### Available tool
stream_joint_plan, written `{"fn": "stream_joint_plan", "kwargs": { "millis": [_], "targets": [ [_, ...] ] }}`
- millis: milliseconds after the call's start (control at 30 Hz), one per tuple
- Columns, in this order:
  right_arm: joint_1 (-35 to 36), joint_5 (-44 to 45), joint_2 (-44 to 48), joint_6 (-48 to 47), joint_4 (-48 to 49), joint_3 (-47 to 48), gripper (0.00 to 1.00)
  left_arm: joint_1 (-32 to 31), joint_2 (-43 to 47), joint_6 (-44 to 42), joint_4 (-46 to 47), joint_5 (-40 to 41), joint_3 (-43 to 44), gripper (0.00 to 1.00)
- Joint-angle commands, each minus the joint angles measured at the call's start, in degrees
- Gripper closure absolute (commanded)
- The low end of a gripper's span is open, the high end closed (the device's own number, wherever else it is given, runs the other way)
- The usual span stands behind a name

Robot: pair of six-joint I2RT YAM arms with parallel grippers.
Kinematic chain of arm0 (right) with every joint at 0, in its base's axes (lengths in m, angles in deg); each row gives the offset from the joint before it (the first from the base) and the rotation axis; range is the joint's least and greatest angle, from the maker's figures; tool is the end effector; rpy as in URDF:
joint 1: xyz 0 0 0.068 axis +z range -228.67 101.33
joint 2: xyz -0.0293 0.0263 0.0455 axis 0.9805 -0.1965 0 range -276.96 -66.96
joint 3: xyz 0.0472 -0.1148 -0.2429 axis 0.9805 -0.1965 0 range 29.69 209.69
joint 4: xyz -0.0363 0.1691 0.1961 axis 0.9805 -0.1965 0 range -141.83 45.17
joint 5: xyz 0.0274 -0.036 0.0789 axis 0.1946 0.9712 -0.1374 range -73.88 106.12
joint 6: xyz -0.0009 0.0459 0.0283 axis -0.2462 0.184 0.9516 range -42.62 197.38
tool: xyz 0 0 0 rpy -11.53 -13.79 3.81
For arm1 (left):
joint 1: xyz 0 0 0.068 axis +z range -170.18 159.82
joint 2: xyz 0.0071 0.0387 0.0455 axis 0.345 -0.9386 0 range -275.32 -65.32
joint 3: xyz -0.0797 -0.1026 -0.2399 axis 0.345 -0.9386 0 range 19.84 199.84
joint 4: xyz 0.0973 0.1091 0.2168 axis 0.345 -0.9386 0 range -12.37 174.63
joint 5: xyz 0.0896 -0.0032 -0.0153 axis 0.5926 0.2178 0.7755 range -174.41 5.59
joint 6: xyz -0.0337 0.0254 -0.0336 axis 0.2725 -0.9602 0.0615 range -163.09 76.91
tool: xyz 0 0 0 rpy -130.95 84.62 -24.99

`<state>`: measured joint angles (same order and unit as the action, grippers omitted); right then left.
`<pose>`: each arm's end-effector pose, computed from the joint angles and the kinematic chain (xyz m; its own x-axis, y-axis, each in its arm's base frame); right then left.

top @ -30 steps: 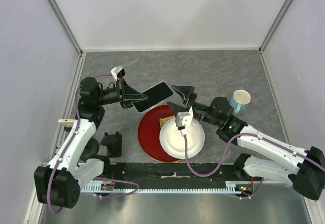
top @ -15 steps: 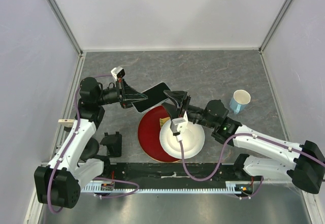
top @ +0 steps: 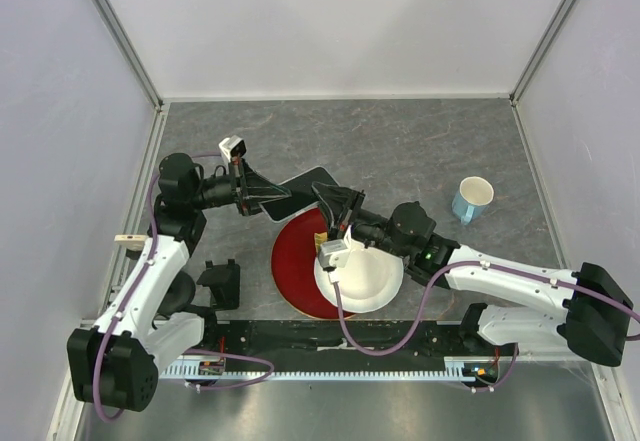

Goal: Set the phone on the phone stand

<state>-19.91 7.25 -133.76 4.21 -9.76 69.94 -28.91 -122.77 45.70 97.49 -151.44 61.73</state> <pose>0.1354 0.2337 0.3164 0.9065 -0.3290 -0.2645 -0.1939 0.2320 -0.9532 0.2104 -0.0655 0.3240 -0.9690 -0.2460 0.0222 -0.0260 0.0123 -0.9996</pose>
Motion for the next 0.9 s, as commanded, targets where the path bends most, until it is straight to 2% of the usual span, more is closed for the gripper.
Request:
{"fn": "stream_joint_plan", "kwargs": {
  "millis": [0, 67, 133, 167, 200, 267, 300, 333, 400, 500, 567, 600, 700, 733, 867],
  "targets": [
    [0.91, 2.80, -0.08, -1.89, 2.11, 2.64, 0.91, -0.23, 2.17, -1.16, -0.81, 1.02, 1.52, 0.98],
    [1.09, 3.24, 0.53, -1.98, 1.67, 1.94, 1.00, -0.23, 2.17, -6.32, -7.19, 1.72, 3.63, 0.93],
    [1.00, 3.67, 1.15, -2.07, 1.49, 1.33, 1.00, -0.23, 2.25, -9.85, -10.74, 2.77, 6.08, 0.79],
    [1.00, 3.76, 1.67, -2.24, 0.80, 0.89, 1.00, -0.15, 2.34, -13.09, -14.41, 3.12, 6.88, 0.72],
    [1.00, 3.94, 1.94, -2.59, 0.35, 0.80, 1.00, -0.23, 2.17, -14.77, -16.53, 3.91, 8.54, 0.56],
    [1.09, 4.90, 2.82, -3.03, -0.61, 0.36, 1.00, -0.15, 2.08, -20.20, -21.35, 4.79, 9.96, 0.42],
    [1.09, 5.52, 3.17, -3.38, -0.88, 0.09, 1.00, -0.23, 2.34, -22.41, -23.65, 6.36, 11.71, 0.32],
    [1.09, 6.74, 3.87, -3.56, -1.49, 0.01, 1.00, -0.15, 2.43, -27.66, -26.37, 7.51, 12.77, 0.28],
    [1.00, 8.42, 4.40, -3.74, -2.02, -0.52, 1.00, -0.23, 2.61, -32.52, -33.93, 10.93, 15.05, 0.22],
    [1.00, 12.81, 4.93, -3.30, -5.08, 0.44, 1.00, -0.23, 4.27, -40.79, -41.13, 16.54, 16.29, 0.16],
    [1.00, 16.49, 4.67, -2.51, -7.99, 1.49, 1.00, -0.23, 5.59, -46.68, -43.26, 19.55, 16.21, 0.16],
    [1.09, 17.64, 4.67, -2.07, -8.09, 1.59, 1.00, -0.23, 6.55, -48.61, -45.01, 23.48, 15.86, 0.17],
    [1.00, 19.40, 4.05, 2.83, -14.38, 4.82, 1.00, -0.50, 12.08, -57.13, -43.73, 30.78, 13.93, 0.23],
    [0.92, 19.50, 3.36, 4.85, -20.85, 6.67, 1.00, -0.58, 16.28, -61.33, -41.89, 32.12, 13.23, 0.23],
    [0.13, 16.87, 1.07, 15.74, -33.46, 15.88, 1.00, -2.60, 19.75, -73.66, -37.83, 33.45, 12.77, 0.31]
  ]
}}
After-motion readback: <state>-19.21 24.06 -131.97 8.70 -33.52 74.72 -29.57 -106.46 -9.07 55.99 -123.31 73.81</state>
